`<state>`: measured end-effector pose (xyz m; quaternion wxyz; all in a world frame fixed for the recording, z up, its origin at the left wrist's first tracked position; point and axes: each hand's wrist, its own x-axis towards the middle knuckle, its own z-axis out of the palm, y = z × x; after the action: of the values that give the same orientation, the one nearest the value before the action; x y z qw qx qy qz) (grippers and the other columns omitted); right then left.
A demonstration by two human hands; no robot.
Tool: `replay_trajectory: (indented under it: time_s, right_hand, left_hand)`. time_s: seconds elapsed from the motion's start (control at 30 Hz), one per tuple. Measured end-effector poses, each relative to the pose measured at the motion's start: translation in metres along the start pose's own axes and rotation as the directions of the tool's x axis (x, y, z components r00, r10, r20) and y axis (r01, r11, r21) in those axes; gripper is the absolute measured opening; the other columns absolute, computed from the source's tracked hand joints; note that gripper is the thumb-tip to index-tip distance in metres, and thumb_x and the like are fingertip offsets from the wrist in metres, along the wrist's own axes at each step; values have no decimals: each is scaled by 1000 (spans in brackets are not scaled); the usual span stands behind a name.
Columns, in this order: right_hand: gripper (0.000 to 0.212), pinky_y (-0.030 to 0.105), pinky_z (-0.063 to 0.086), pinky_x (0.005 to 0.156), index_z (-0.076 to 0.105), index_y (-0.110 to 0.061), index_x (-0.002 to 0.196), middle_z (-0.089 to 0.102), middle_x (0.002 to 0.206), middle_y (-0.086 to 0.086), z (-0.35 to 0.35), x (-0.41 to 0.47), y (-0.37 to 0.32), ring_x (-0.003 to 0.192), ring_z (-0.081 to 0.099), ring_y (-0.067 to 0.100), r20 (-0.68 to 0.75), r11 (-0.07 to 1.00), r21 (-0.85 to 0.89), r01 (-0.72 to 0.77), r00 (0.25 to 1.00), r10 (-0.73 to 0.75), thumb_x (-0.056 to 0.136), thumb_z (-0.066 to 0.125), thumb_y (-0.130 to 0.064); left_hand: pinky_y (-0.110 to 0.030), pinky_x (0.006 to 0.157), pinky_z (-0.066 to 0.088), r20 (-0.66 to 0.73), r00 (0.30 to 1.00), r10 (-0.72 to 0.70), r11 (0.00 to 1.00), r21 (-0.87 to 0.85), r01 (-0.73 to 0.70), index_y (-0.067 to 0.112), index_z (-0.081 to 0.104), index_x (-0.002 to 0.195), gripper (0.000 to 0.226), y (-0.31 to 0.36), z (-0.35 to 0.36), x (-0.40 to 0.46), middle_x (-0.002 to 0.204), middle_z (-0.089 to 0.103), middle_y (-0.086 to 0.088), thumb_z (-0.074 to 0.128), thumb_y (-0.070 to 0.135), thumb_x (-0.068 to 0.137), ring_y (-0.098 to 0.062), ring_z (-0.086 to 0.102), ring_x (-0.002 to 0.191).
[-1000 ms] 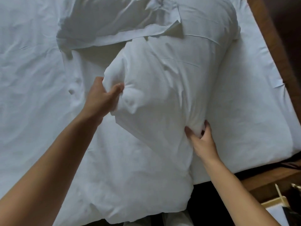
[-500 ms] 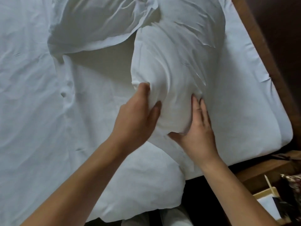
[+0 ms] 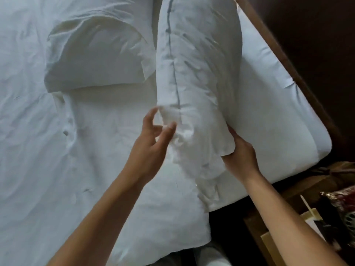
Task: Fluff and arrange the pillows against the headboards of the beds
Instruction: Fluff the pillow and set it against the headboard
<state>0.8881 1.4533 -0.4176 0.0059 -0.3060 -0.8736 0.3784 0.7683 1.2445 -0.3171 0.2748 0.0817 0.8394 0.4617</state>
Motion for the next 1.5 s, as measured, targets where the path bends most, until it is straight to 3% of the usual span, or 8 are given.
replay_trajectory:
  time_s: [0.17,0.33,0.63,0.73,0.87,1.13,1.33,1.5]
  right_hand:
    - [83,34,50,82,39,-46,153,62,141,-12,6,3,-6,115,64,31,93,999,15,31,995,-33,79,78,-38]
    - [108,36,49,98,30,-43,155,50,154,-14,20,-4,5,133,56,23,144,986,101,-135,982,120,60,71,-73]
    - [73,38,54,91,34,-41,156,53,151,-11,23,-58,5,124,62,25,67,995,42,-94,994,91,91,68,-40]
    - [72,34,48,82,32,-38,158,55,150,-10,4,-84,-8,116,64,31,78,996,-88,-34,996,40,94,61,-21]
    - [78,29,46,81,30,-44,157,65,139,-6,-22,-128,-7,114,66,29,137,996,-83,-40,989,51,93,61,-14]
    - [79,37,49,100,28,-42,156,50,152,-8,-34,-151,33,132,56,23,202,977,80,-197,963,178,88,69,-39]
    - [76,48,50,102,23,-40,157,48,154,1,-122,-127,24,132,55,30,300,957,-263,-119,933,199,93,64,-48]
    - [85,35,47,106,26,-48,156,45,150,-19,-179,-149,9,129,53,6,269,931,279,-237,950,161,83,58,-78]
  left_hand:
    - [-26,87,53,121,975,-188,945,-246,213,22,63,133,56,30,-6,45,109,78,-3,62,63,94,-5,73,95]
    - [-48,99,59,67,984,-162,981,-99,169,23,67,131,59,33,15,43,118,78,-2,79,49,80,-23,76,108]
    - [-47,91,60,-6,990,-141,987,78,141,24,71,108,31,25,23,0,103,75,-2,53,23,82,-30,71,100]
    - [-37,71,52,53,996,-76,979,191,65,15,67,110,23,35,9,-26,93,70,-4,48,12,97,-29,64,83]
    - [-42,86,56,144,988,45,940,330,-91,10,64,122,27,52,2,-76,111,73,-9,44,14,104,-30,67,99]
    - [-42,92,50,164,986,-13,948,316,-40,24,6,167,70,46,51,-110,129,66,-22,43,18,107,-44,62,113]
    - [-44,92,58,153,988,-25,954,299,-22,41,7,165,74,70,74,-97,129,67,-16,43,36,101,-35,69,102]
    - [-36,114,46,163,985,50,994,91,-65,38,45,156,55,80,117,-100,148,62,6,35,49,103,-25,64,129]
